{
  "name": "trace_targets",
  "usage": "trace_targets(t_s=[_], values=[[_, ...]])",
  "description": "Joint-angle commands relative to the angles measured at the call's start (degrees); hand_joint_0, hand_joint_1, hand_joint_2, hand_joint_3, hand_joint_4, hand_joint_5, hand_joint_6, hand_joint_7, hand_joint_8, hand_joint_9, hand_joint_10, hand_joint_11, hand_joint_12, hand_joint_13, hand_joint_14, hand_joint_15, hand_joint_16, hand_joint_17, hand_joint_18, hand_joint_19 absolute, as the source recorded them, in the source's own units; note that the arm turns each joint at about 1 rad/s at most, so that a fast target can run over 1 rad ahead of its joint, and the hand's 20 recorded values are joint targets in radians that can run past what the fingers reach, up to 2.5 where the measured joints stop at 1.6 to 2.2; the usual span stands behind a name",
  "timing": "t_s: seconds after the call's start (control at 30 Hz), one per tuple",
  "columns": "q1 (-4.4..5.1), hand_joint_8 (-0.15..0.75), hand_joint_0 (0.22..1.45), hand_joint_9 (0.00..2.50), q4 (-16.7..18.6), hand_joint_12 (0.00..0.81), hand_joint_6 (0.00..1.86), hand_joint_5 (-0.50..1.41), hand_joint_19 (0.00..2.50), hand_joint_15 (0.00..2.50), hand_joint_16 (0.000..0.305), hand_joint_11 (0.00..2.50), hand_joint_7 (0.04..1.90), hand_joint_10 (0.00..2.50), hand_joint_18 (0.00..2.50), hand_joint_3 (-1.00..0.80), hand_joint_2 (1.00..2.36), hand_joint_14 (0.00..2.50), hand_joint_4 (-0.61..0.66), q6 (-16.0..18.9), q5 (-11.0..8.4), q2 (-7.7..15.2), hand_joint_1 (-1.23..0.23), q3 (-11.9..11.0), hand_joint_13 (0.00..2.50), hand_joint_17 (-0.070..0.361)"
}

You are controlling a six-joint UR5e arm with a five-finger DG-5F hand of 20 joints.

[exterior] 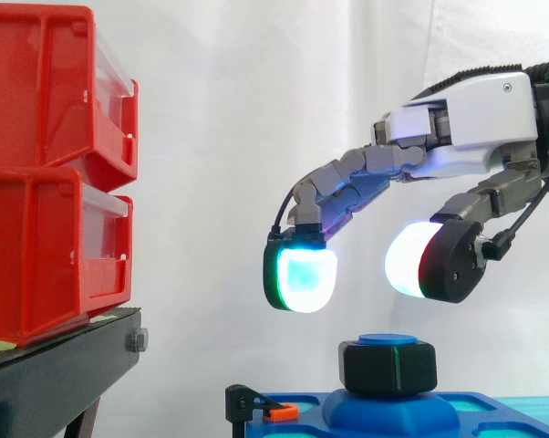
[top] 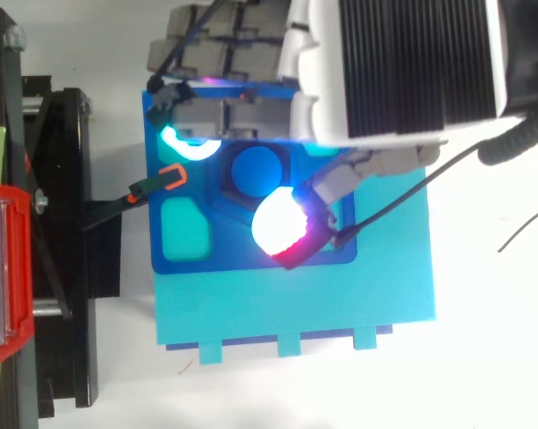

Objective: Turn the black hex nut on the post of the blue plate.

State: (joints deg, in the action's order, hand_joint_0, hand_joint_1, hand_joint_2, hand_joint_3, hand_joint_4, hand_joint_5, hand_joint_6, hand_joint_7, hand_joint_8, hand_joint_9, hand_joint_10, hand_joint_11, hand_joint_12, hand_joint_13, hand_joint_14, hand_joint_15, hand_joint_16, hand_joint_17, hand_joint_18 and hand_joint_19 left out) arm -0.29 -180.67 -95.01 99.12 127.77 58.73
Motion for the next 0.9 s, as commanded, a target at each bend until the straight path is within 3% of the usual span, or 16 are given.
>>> trace_targets(t_s=[0.0, 0.3, 0.5, 0.87], values=[[1.7, 0.275, 0.5, 0.45, 0.6, 0.335, 0.5, -0.19, 0.25, 0.09, 0.051, 0.05, 1.05, 0.0, 0.3, -0.49, 1.0, 0.0, 0.22, 0.0, -2.26, 0.0, -0.37, 0.5, 0.41, 0.116], [3.11, 0.277, 0.5, 0.44, 0.4, 0.338, 0.5, -0.18, 0.25, 0.09, 0.052, 0.05, 1.03, 0.0, 0.29, -0.5, 1.0, 0.0, 0.21, 0.0, -3.14, 0.0, -0.27, 1.6, 0.4, 0.116], [3.19, 0.276, 0.5, 0.44, 0.6, 0.339, 0.5, -0.18, 0.25, 0.09, 0.052, 0.06, 1.03, 0.0, 0.29, -0.5, 1.0, 0.0, 0.21, 0.0, -3.05, -0.1, -0.26, 2.9, 0.4, 0.116], [3.19, 0.278, 0.5, 0.45, -0.6, 0.353, 0.5, -0.18, 0.25, 0.09, 0.054, 0.05, 1.06, 0.0, 0.34, -0.5, 1.0, 0.0, 0.19, 0.5, -2.88, -0.1, -0.26, 2.9, 0.44, 0.12]])
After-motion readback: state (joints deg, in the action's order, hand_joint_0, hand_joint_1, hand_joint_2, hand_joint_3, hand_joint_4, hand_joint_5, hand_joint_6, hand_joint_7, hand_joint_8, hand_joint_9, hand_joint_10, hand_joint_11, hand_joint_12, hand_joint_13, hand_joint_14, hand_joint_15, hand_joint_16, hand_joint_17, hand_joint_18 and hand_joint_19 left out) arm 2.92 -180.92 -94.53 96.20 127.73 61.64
